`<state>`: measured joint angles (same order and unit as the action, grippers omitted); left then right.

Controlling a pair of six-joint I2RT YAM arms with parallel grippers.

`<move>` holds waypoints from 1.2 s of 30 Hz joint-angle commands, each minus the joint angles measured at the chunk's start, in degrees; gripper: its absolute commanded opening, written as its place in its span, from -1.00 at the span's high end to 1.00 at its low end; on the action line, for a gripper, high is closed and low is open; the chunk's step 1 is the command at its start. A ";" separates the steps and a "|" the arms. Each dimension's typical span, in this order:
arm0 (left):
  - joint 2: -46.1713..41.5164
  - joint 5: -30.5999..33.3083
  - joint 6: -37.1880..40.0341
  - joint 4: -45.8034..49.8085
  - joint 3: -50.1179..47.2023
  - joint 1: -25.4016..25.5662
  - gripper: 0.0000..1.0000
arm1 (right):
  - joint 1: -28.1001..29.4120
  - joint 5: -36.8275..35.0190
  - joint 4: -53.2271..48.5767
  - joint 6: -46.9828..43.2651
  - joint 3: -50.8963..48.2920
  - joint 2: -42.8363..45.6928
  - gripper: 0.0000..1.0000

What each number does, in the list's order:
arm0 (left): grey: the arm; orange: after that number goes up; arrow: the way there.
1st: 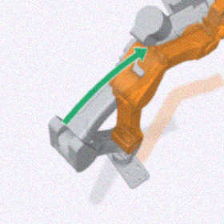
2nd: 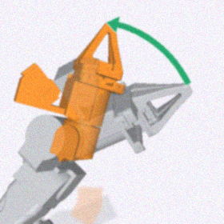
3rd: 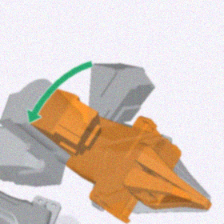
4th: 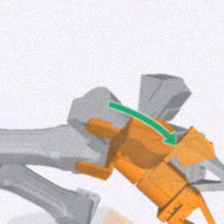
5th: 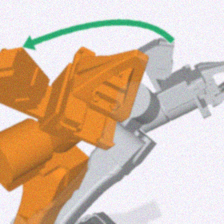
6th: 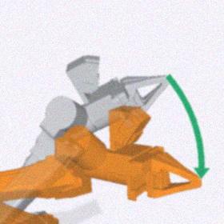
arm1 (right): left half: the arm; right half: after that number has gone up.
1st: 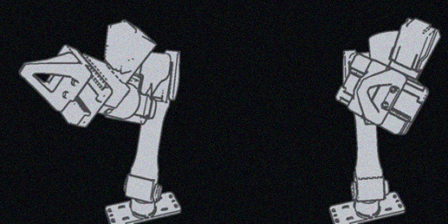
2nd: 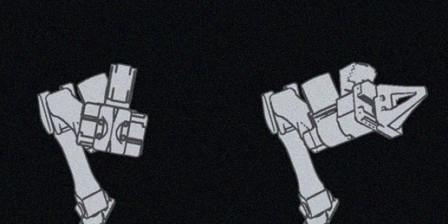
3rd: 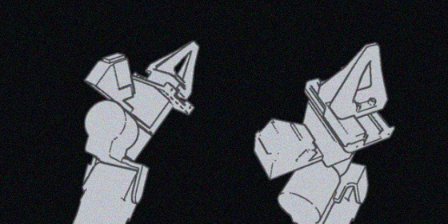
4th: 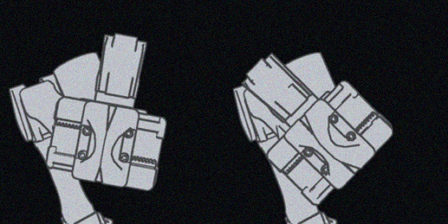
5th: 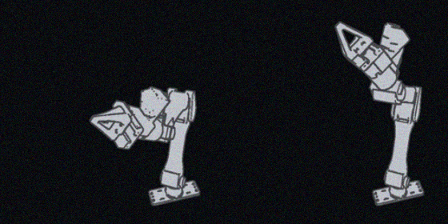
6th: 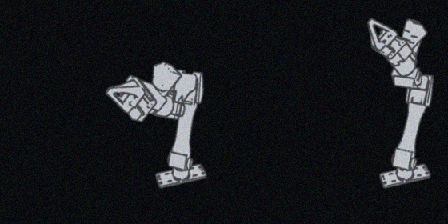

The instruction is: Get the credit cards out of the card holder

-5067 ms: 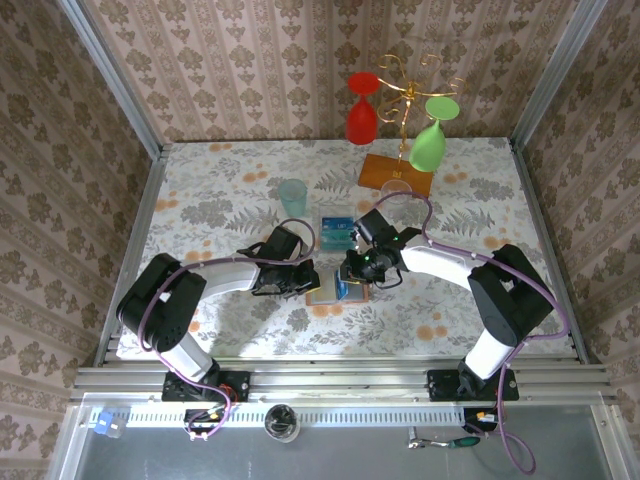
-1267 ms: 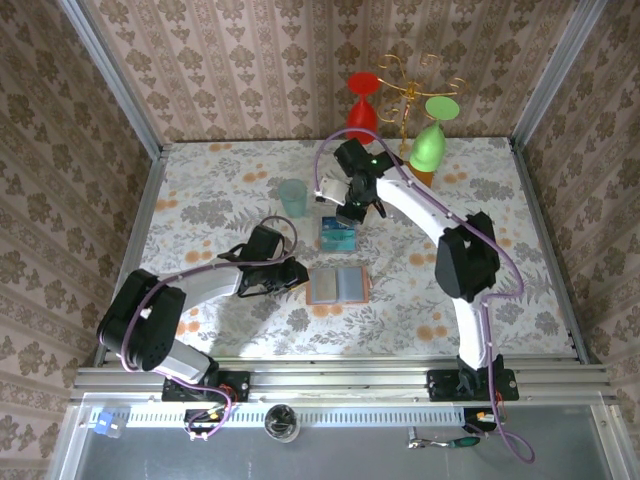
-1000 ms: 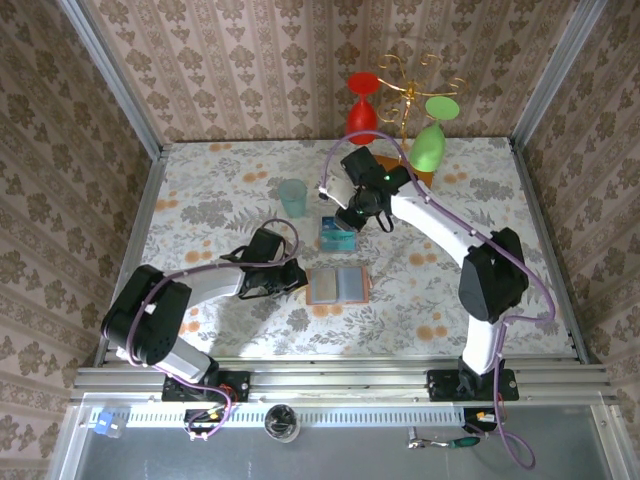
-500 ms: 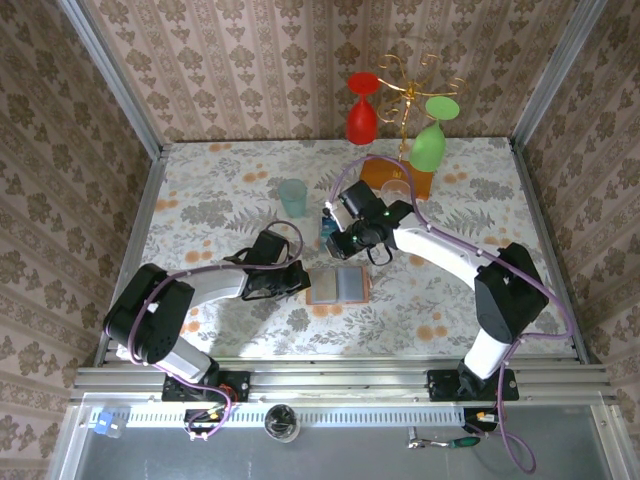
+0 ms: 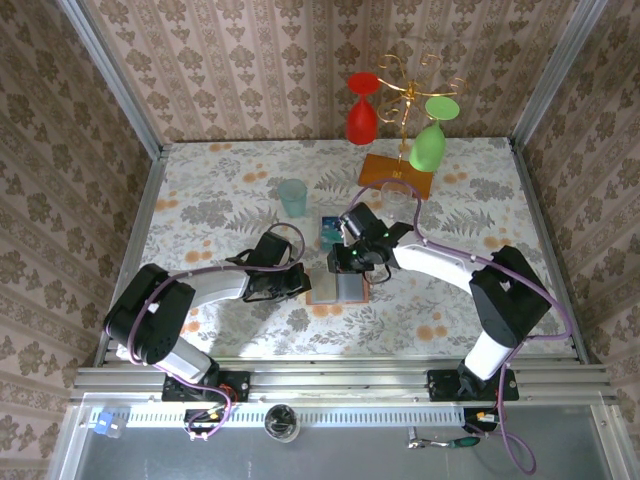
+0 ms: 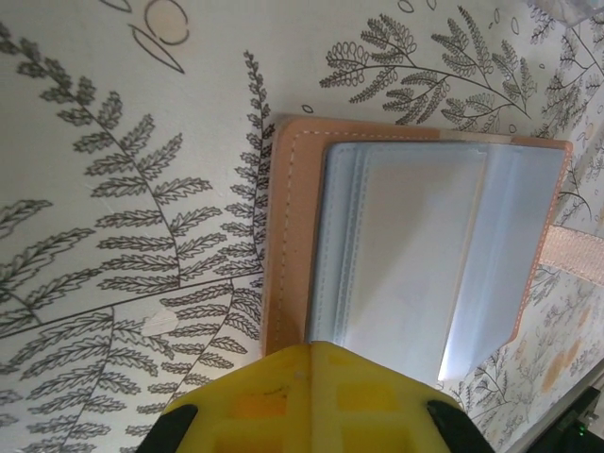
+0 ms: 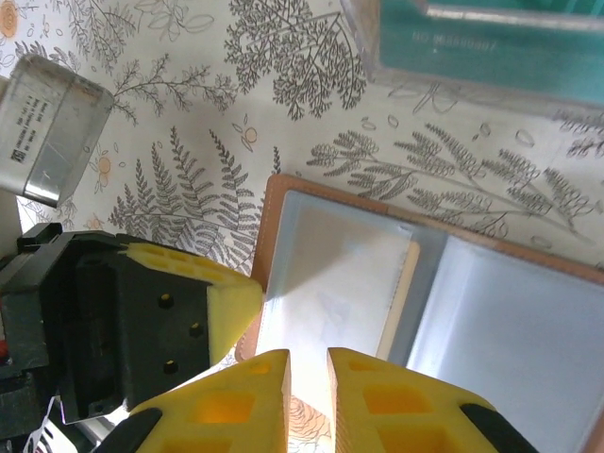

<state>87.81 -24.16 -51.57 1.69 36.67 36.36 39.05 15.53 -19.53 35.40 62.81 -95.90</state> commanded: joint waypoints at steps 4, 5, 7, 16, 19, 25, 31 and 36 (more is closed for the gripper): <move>0.14 0.59 0.51 1.36 -1.38 0.45 0.96 | 0.50 2.85 2.06 6.65 -1.37 -0.80 0.65; 0.20 0.61 0.51 1.23 -1.34 0.42 0.96 | 0.59 3.36 2.09 7.02 -1.37 -0.99 0.65; 0.30 0.61 0.38 1.22 -1.52 0.42 0.97 | 0.70 3.82 2.40 7.65 -1.62 -1.55 0.61; 0.19 0.52 0.23 1.19 -2.04 0.46 0.97 | 1.20 4.64 4.03 10.34 -2.60 -3.88 0.39; 0.20 0.43 0.24 1.21 -2.12 0.47 0.97 | 1.37 5.30 4.46 10.91 -2.43 -4.97 0.36; -0.03 0.45 0.07 1.20 -2.39 0.47 0.97 | 1.93 5.75 4.68 10.96 -1.85 -6.57 0.30; -0.05 0.45 0.25 1.34 -2.48 0.21 0.97 | 2.39 6.96 4.92 10.96 -0.63 -8.58 0.28; -0.35 0.56 0.53 1.58 -2.48 -0.15 0.97 | 2.69 6.97 5.03 10.96 -0.01 -9.62 0.28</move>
<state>87.81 -24.18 -51.57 1.43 35.27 36.34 41.30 21.50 -14.87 45.47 60.99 -104.38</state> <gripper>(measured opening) 0.050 0.359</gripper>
